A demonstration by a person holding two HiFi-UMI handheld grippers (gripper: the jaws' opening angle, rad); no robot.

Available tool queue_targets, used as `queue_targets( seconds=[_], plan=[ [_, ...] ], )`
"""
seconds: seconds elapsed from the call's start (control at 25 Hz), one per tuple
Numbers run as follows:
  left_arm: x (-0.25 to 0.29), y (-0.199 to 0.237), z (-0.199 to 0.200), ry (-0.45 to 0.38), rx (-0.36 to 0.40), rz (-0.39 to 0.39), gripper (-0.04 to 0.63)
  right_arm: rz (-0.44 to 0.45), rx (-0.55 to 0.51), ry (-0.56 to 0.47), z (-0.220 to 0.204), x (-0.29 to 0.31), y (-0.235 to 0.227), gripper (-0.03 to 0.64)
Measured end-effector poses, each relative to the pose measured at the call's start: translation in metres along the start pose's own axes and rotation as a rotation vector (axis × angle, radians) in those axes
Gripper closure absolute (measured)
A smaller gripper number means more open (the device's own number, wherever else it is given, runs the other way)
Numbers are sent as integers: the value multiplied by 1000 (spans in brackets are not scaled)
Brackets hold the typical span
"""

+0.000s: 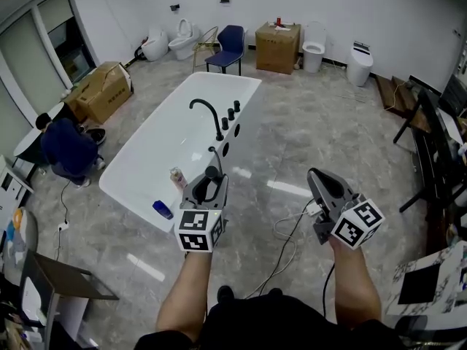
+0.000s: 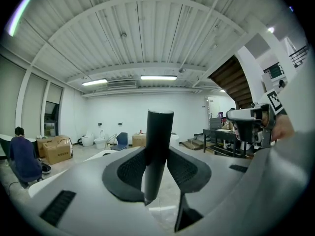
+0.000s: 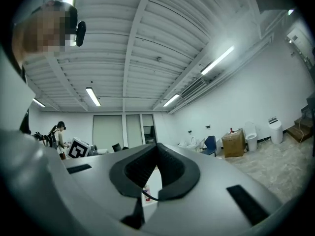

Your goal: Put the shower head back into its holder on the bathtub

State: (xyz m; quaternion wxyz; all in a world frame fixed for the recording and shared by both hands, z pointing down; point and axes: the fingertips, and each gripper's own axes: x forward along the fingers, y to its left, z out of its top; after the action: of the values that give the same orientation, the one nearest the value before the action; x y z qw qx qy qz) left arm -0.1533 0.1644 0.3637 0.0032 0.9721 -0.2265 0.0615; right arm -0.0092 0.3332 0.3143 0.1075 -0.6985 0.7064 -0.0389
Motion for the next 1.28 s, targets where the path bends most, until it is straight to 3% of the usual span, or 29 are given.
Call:
queue_targets(
  seconds=[0.24, 0.72, 1.0, 1.28],
  plan=[
    [10, -26, 3, -4, 2, 36, 448, 22, -12, 18, 2, -25, -18, 600],
    [32, -47, -2, 14, 1, 33, 448, 14, 25, 39, -7, -42, -49, 600],
    [68, -36, 6, -8, -15, 2, 448, 4, 37, 57, -14, -13, -75, 600],
    [118, 0, 27, -57, -13, -13, 448, 33, 37, 73, -18, 56, -100, 600]
  ],
)
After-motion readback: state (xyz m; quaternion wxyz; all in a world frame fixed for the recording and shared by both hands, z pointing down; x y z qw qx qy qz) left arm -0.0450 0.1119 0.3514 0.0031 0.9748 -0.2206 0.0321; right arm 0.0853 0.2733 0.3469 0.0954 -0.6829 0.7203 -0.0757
